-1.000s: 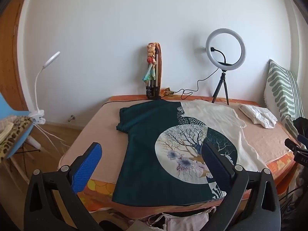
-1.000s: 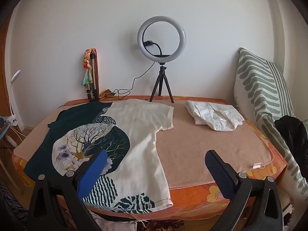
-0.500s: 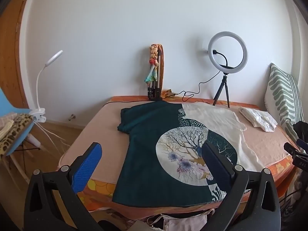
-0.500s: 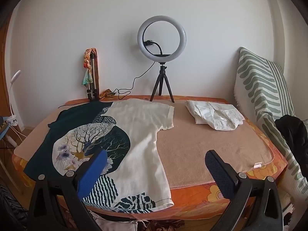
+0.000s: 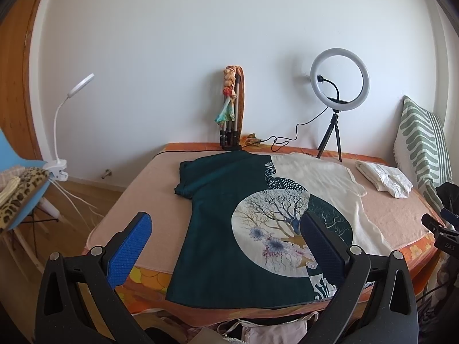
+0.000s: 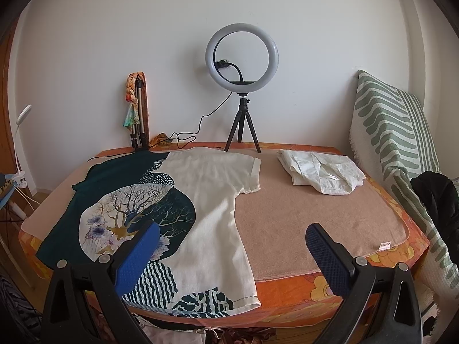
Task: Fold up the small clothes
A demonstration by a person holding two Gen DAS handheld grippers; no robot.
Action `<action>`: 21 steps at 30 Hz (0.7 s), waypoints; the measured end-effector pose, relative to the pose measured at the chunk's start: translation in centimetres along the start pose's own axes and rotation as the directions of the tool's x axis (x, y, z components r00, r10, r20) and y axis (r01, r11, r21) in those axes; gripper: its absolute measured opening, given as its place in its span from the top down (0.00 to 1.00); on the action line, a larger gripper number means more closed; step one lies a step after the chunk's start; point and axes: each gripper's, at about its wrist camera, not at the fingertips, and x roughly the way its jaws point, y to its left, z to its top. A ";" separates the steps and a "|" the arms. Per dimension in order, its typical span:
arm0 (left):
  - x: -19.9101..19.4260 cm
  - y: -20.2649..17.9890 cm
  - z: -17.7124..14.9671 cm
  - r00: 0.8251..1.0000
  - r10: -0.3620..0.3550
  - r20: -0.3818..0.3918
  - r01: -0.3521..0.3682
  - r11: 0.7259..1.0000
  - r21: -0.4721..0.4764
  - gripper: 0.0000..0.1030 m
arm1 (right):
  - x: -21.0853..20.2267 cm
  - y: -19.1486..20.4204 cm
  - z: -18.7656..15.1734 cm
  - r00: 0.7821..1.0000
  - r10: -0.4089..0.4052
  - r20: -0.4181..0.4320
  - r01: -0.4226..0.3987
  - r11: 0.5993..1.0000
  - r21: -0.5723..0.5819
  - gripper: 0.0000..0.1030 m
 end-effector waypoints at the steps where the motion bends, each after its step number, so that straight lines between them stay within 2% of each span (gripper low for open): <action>1: 0.0 0.0 0.0 1.000 -0.001 -0.001 0.001 1.000 -0.001 0.00 | 0.0 0.0 0.0 1.000 0.001 0.000 -0.001 1.000 0.001 0.00; 21: -0.1 0.4 0.1 1.000 0.006 0.002 -0.006 1.000 -0.002 0.00 | 0.1 0.4 0.0 1.000 0.000 0.000 0.000 1.000 0.003 0.00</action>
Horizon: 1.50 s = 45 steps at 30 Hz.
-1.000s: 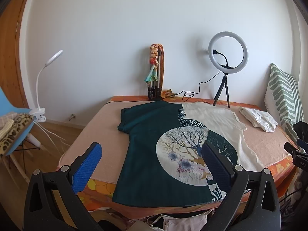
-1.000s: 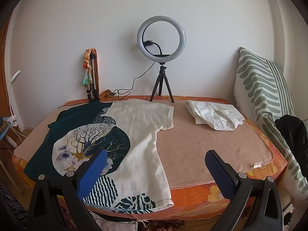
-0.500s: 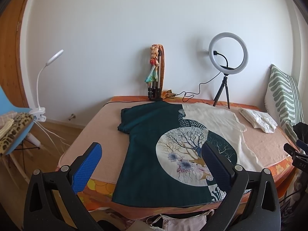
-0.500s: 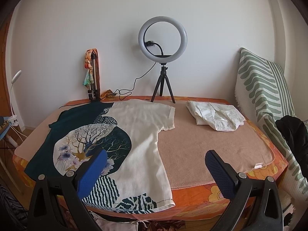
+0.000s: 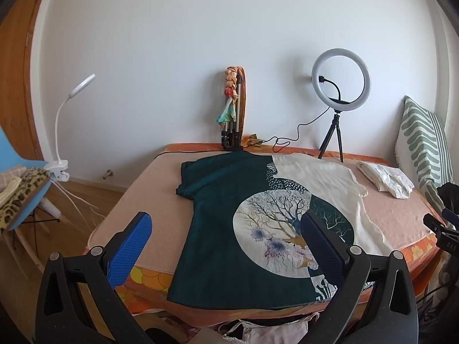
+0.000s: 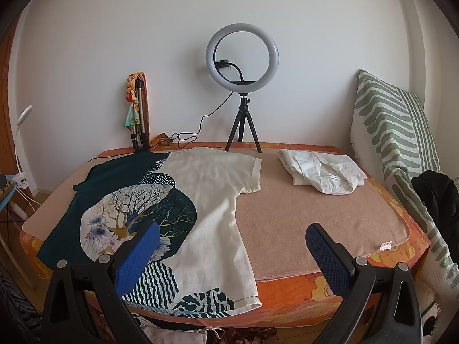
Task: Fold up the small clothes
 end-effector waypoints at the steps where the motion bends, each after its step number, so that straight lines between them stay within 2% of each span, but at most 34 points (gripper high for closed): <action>1: 0.0 0.0 0.0 1.000 0.000 0.000 0.000 1.000 0.000 0.00 | 0.0 0.0 0.0 1.000 0.000 0.000 0.000 1.000 0.000 0.00; 36: 0.4 0.0 0.1 1.000 -0.001 -0.006 0.001 1.000 -0.003 0.00 | 0.1 0.1 0.1 1.000 -0.001 -0.001 0.001 1.000 -0.002 0.00; 41: 1.0 0.7 0.0 1.000 0.000 -0.023 0.000 1.000 -0.010 0.00 | 0.6 1.0 1.1 1.000 0.004 -0.002 -0.004 1.000 -0.014 0.00; 45: 2.2 2.7 -0.3 0.998 0.006 -0.062 -0.008 0.999 -0.039 0.00 | 1.1 2.2 3.5 0.998 0.057 0.003 -0.057 0.998 -0.030 0.00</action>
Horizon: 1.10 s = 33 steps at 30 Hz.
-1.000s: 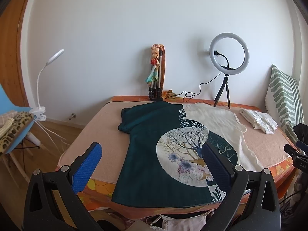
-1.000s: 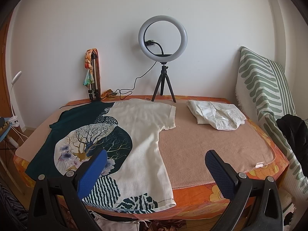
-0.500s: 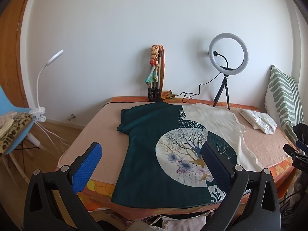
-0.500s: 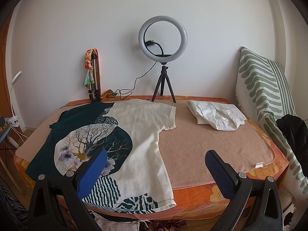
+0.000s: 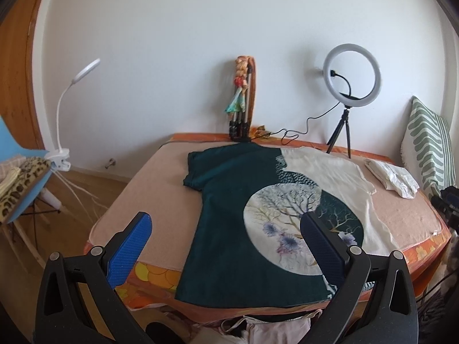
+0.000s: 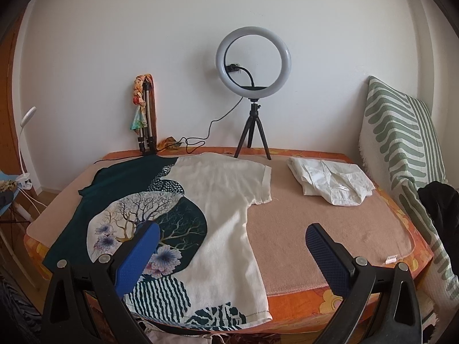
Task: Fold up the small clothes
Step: 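Move the right tool to the green shoulder while the left tool reaches the green hem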
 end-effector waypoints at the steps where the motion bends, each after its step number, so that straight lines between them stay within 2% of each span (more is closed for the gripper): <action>1: 0.4 0.8 -0.1 1.000 -0.004 -0.016 0.004 1.000 -0.014 0.00 | 0.2 0.3 0.8 1.000 0.020 0.004 -0.020 1.000 -0.001 0.00; 6: 1.3 3.7 -1.5 1.000 -0.002 -0.025 0.001 1.000 -0.031 0.00 | 1.9 2.4 5.0 0.990 0.139 -0.001 -0.139 0.990 0.009 0.02; 9: 2.5 4.7 -2.5 0.998 0.003 -0.060 -0.003 1.000 -0.013 0.02 | 3.9 4.4 7.7 0.980 0.198 -0.030 -0.199 0.980 -0.011 0.09; 11: 3.5 5.2 -3.2 0.995 -0.009 -0.103 0.008 1.000 -0.008 0.10 | 5.4 6.1 9.3 0.969 0.240 -0.064 -0.241 0.970 -0.020 0.17; 14: 4.8 5.8 -4.2 0.985 -0.068 -0.157 0.064 0.998 -0.031 0.20 | 7.8 8.6 11.7 0.949 0.298 -0.101 -0.303 0.952 -0.040 0.20; 18: 6.3 6.2 -5.4 0.963 -0.153 -0.224 0.141 0.988 -0.067 0.35 | 11.6 12.5 14.4 0.928 0.338 -0.157 -0.353 0.933 -0.073 0.27; 20: 7.3 6.6 -6.0 0.948 -0.187 -0.257 0.166 0.981 -0.101 0.41 | 13.6 14.2 15.5 0.899 0.386 -0.210 -0.404 0.914 -0.050 0.32; 22: 8.4 7.1 -6.6 0.933 -0.216 -0.289 0.179 0.973 -0.148 0.46 | 15.8 16.1 16.6 0.867 0.423 -0.263 -0.444 0.896 -0.023 0.33; 25: 9.6 7.7 -7.4 0.912 -0.251 -0.325 0.186 0.958 -0.220 0.48 | 19.4 19.1 17.8 0.828 0.448 -0.336 -0.471 0.882 0.014 0.33; 30: 10.4 8.1 -7.4 0.912 -0.235 -0.336 0.163 0.960 -0.228 0.48 | 26.2 24.4 18.3 0.738 0.498 -0.455 -0.511 0.853 0.104 0.33; 33: 10.9 8.2 -7.6 0.908 -0.229 -0.352 0.155 0.962 -0.226 0.48 | 30.2 28.0 17.7 0.703 0.493 -0.513 -0.512 0.851 0.116 0.33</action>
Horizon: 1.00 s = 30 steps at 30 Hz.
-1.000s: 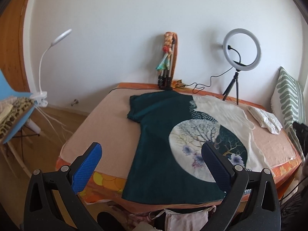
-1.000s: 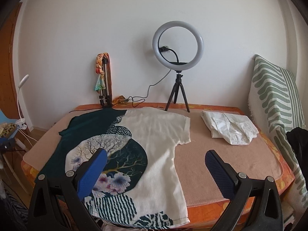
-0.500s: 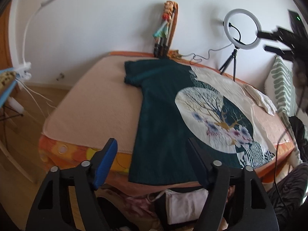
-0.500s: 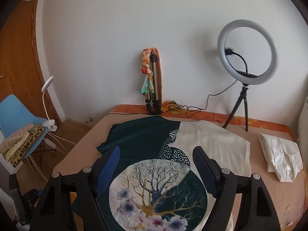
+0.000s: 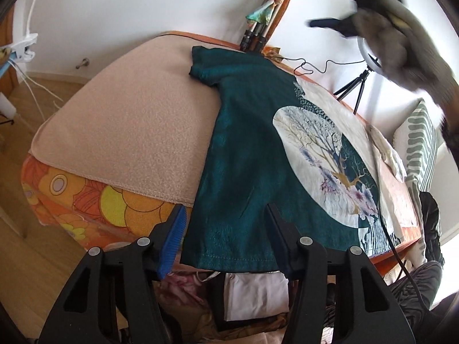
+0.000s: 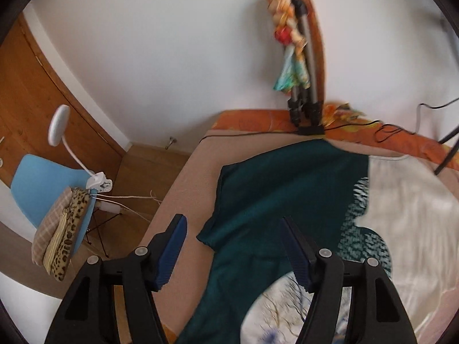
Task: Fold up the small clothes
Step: 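Move the right tool to the green shoulder while the left tool reaches the green hem, then close the right tool on the green shoulder while the left tool grips the hem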
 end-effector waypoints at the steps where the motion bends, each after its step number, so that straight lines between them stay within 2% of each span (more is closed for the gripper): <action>1: 0.1 0.2 0.1 1.000 0.003 -0.002 -0.003 1.000 -0.001 0.48 | 1.8 0.3 0.7 1.000 0.007 -0.025 -0.007 1.000 0.001 0.35; 4: 0.1 0.5 0.4 1.000 0.009 0.006 -0.009 1.000 -0.012 0.48 | 7.2 0.6 2.4 0.995 0.029 -0.097 -0.027 0.999 0.017 0.49; 8: 0.6 1.0 0.5 1.000 0.007 -0.008 -0.007 1.000 -0.021 0.55 | 12.6 0.7 3.9 0.990 0.019 -0.141 -0.013 0.999 0.045 0.49; 11: 1.1 1.2 0.4 1.000 0.017 -0.023 -0.018 1.000 -0.015 0.57 | 15.9 0.6 4.9 0.985 0.029 -0.167 -0.017 0.997 0.072 0.51; 17: 1.9 1.6 0.3 0.998 0.003 -0.055 -0.006 0.999 -0.040 0.58 | 21.8 1.3 6.5 0.979 -0.005 -0.206 0.019 0.998 0.067 0.55; 25: 2.1 1.8 0.5 0.999 -0.015 -0.052 0.012 0.998 -0.057 0.58 | 24.8 1.9 7.9 0.965 -0.134 -0.226 0.129 0.991 -0.037 0.56; 30: 2.1 1.5 0.4 0.998 -0.012 -0.054 0.009 0.999 -0.039 0.60 | 24.9 2.8 8.1 0.947 -0.220 -0.232 0.185 0.969 -0.166 0.65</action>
